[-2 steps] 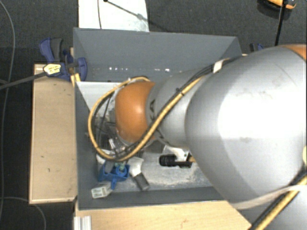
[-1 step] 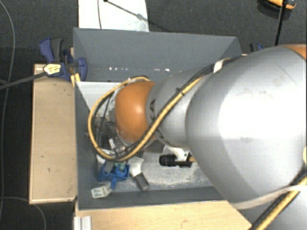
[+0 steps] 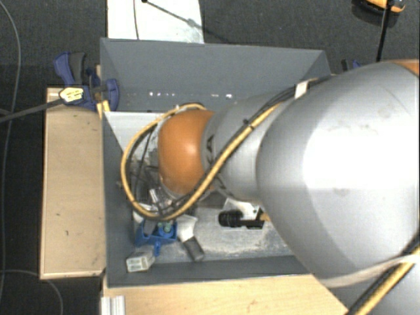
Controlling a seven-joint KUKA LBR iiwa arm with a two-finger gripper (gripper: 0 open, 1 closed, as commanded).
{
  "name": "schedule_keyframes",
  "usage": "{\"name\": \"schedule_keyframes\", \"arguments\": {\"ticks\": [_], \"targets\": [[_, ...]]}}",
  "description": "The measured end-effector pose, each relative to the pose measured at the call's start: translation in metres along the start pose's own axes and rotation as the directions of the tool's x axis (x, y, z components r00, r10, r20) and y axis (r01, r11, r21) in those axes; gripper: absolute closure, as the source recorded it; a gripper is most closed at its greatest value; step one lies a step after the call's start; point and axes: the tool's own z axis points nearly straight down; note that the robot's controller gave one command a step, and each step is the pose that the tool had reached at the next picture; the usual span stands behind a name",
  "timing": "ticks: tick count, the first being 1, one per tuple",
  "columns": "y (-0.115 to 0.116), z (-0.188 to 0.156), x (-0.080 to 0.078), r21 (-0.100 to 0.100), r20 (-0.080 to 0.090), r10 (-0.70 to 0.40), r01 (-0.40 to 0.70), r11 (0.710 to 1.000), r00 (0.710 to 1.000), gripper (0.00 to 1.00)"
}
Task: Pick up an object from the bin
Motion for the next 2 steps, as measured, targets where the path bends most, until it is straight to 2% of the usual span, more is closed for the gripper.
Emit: {"name": "schedule_keyframes", "arguments": {"ticks": [2], "targets": [[0.002, -0.033, -0.001, -0.006, 0.003, 0.000, 0.000, 1.000, 1.000, 1.00]]}}
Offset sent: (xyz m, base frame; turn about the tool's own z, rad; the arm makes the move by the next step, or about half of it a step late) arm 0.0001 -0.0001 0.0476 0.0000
